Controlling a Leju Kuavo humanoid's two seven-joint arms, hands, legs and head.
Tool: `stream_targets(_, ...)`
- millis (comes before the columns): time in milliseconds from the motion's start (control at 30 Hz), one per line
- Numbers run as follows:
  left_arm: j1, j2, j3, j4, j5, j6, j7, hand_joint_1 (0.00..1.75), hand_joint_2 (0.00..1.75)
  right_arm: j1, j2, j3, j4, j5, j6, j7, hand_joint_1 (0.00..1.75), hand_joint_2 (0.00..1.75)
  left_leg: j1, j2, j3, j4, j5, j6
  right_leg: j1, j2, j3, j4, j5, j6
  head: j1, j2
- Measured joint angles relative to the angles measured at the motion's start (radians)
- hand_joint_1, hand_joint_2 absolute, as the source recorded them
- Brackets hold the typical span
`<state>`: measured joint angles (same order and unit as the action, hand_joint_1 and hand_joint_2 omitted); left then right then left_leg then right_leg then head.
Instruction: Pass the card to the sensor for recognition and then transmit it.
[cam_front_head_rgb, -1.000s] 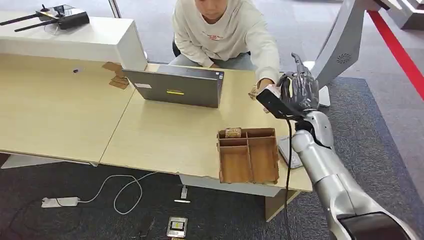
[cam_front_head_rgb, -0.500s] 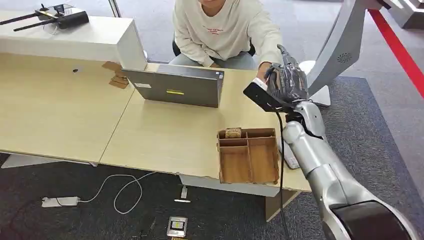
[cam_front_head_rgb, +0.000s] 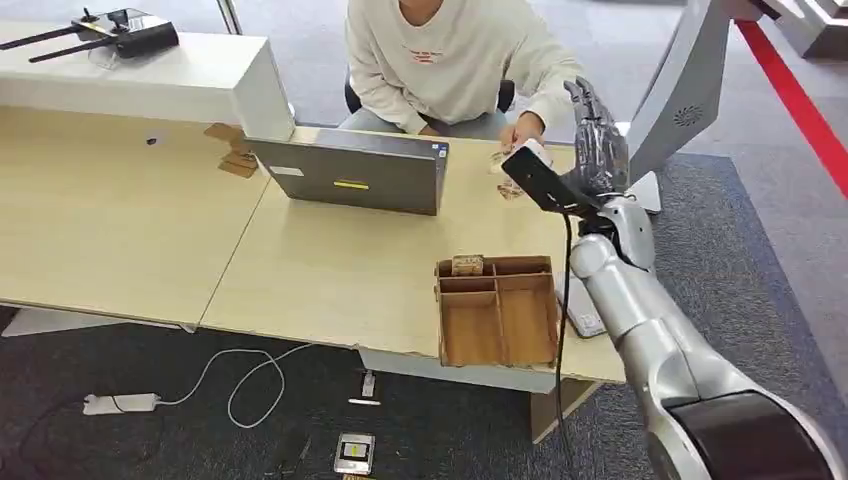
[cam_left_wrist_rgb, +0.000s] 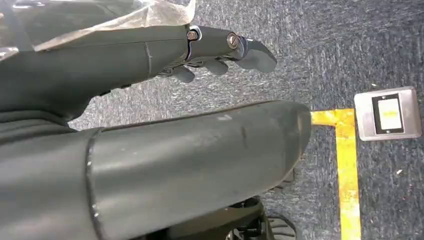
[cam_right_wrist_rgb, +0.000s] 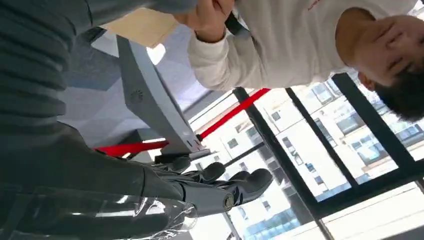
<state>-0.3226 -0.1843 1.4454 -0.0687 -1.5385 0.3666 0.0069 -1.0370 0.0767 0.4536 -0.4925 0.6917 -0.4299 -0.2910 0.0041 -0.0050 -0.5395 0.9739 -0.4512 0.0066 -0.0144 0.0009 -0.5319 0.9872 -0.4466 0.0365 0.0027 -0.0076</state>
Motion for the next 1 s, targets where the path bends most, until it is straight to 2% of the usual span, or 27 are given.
stream_targets(200, 0.006, 0.000, 0.011, 0.000, 0.000, 0.010, 0.016, 0.00, 0.00, 0.004, -0.077, -0.068, 0.000, -0.092, -0.097, -0.012, 0.00, 1.75, 0.000, 0.000, 0.000, 0.001, 0.000, 0.000, 0.000, 0.000, 0.000, 0.000, 0.000, 0.000, 0.000, 0.000)
stream_targets(367, 0.013, -0.001, 0.032, 0.000, 0.005, 0.024, 0.031, 0.00, 0.00, 0.037, -0.169, -0.149, -0.008, -0.173, -0.175, -0.016, 0.00, 1.75, 0.000, 0.000, 0.001, 0.001, 0.000, 0.001, -0.001, 0.000, 0.001, -0.001, 0.000, 0.000, 0.000, 0.000)
stream_targets(500, 0.023, -0.002, 0.044, 0.000, 0.036, 0.035, 0.047, 0.00, 0.00, 0.113, -0.265, -0.227, -0.007, -0.253, -0.191, -0.051, 0.00, 1.75, 0.000, -0.002, 0.001, 0.001, -0.001, 0.001, -0.001, -0.001, 0.002, -0.002, 0.000, 0.000, 0.000, 0.000)
stream_targets(600, 0.026, -0.003, 0.057, 0.000, 0.079, 0.038, 0.058, 0.00, 0.00, 0.188, -0.324, -0.281, -0.005, -0.277, -0.194, -0.045, 0.00, 1.75, 0.000, -0.002, 0.001, 0.001, -0.001, 0.001, -0.001, -0.001, 0.002, -0.002, 0.000, 0.001, -0.001, 0.000)
stream_targets(800, 0.036, -0.008, 0.062, 0.000, 0.137, 0.038, 0.066, 0.00, 0.00, 0.316, -0.394, -0.385, 0.015, -0.261, -0.194, -0.052, 0.00, 1.75, -0.001, -0.001, 0.001, 0.001, -0.001, 0.001, 0.000, 0.001, 0.002, -0.002, 0.000, 0.001, 0.000, 0.000)
stream_targets(1000, 0.043, -0.014, 0.063, 0.000, 0.189, 0.038, 0.067, 0.00, 0.00, 0.399, -0.426, -0.462, 0.045, -0.160, -0.194, 0.059, 0.00, 1.75, 0.000, -0.001, 0.002, 0.001, -0.001, 0.001, 0.001, 0.000, 0.003, -0.002, 0.000, 0.001, 0.000, 0.000)
